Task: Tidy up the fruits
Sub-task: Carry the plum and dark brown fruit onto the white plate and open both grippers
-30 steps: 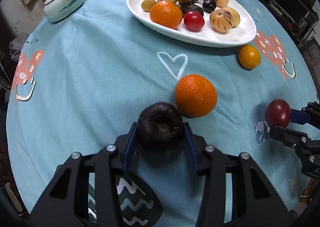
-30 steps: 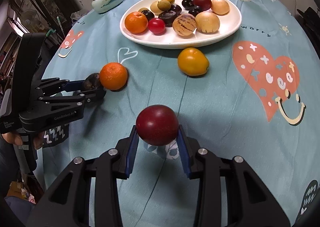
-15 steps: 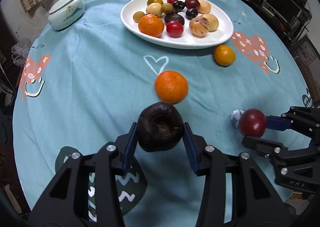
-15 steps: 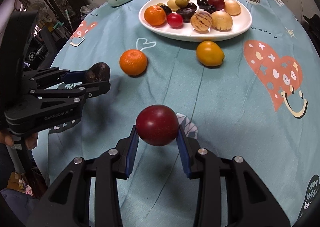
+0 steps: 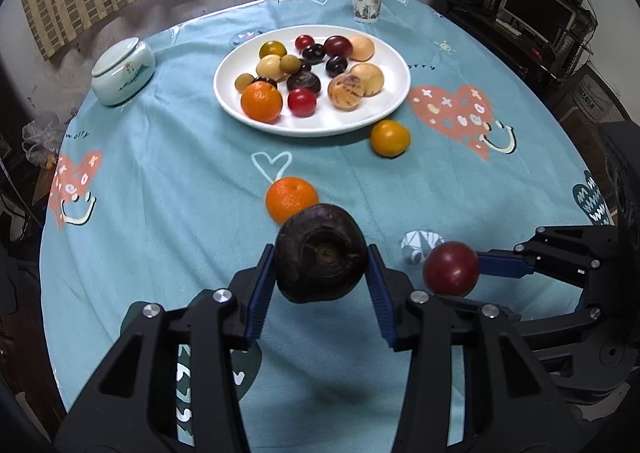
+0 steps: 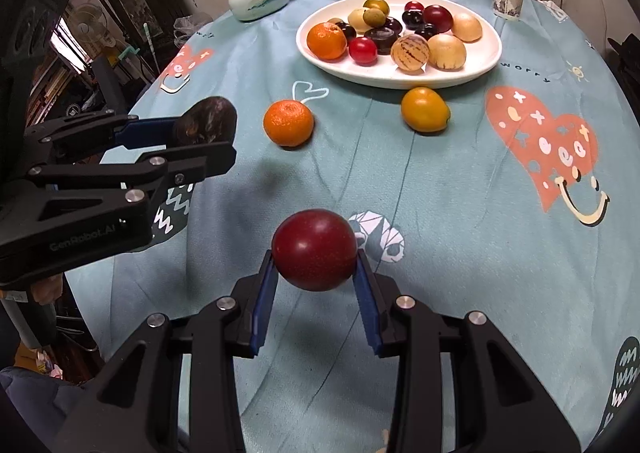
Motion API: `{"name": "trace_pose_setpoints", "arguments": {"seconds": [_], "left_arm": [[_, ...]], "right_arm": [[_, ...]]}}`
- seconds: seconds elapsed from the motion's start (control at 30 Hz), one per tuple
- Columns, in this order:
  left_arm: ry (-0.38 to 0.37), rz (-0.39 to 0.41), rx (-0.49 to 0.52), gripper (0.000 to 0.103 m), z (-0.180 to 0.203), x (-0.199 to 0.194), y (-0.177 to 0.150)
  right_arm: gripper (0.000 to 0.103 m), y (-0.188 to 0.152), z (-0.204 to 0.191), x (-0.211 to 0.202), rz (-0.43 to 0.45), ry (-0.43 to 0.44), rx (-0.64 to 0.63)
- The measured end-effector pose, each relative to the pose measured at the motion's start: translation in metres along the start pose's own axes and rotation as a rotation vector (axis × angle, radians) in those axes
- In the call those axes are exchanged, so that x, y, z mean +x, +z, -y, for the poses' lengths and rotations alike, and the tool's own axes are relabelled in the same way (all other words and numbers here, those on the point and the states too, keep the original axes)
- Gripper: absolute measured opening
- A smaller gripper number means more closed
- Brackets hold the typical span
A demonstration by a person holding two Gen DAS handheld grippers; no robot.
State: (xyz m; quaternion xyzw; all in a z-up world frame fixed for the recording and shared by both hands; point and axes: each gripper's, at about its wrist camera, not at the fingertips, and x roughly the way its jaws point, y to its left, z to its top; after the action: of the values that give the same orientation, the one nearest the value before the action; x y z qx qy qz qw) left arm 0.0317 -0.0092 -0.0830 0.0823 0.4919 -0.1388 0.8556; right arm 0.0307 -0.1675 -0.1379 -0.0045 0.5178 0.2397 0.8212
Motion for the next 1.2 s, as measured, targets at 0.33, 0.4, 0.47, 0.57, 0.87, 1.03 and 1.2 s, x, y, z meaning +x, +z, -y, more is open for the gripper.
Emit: {"name": "trace_pose_setpoints", "arguments": {"seconds": [0.33,0.4,0.47,0.57,0.87,1.03,1.2], "left_arm": [[0.006,0.011,0.000,0.045,0.007,-0.008,0.002],[-0.001,0.017,0.005,0.045,0.010,-0.010,0.004],[-0.007,0.024,0.012,0.045,0.014,-0.011,0.006],[-0.014,0.027,0.024,0.045,0.019,-0.011,0.010],[-0.016,0.016,0.024,0.045,0.022,-0.003,0.018],[-0.002,0.001,0.012,0.045,0.018,0.002,0.020],[0.005,-0.006,0.006,0.045,0.017,0.005,0.020]], "right_arm": [[0.038,0.000,-0.004,-0.010,0.028,-0.006,-0.013],[0.038,0.004,-0.001,-0.017,0.048,-0.017,-0.013],[0.038,0.008,0.003,-0.023,0.063,-0.024,-0.005],[0.038,0.010,0.010,-0.029,0.078,-0.040,0.006],[0.038,0.005,0.018,-0.022,0.057,-0.031,0.033],[0.038,0.007,0.018,-0.017,0.048,-0.017,0.028],[0.038,0.009,0.018,-0.013,0.038,-0.011,0.028]]}}
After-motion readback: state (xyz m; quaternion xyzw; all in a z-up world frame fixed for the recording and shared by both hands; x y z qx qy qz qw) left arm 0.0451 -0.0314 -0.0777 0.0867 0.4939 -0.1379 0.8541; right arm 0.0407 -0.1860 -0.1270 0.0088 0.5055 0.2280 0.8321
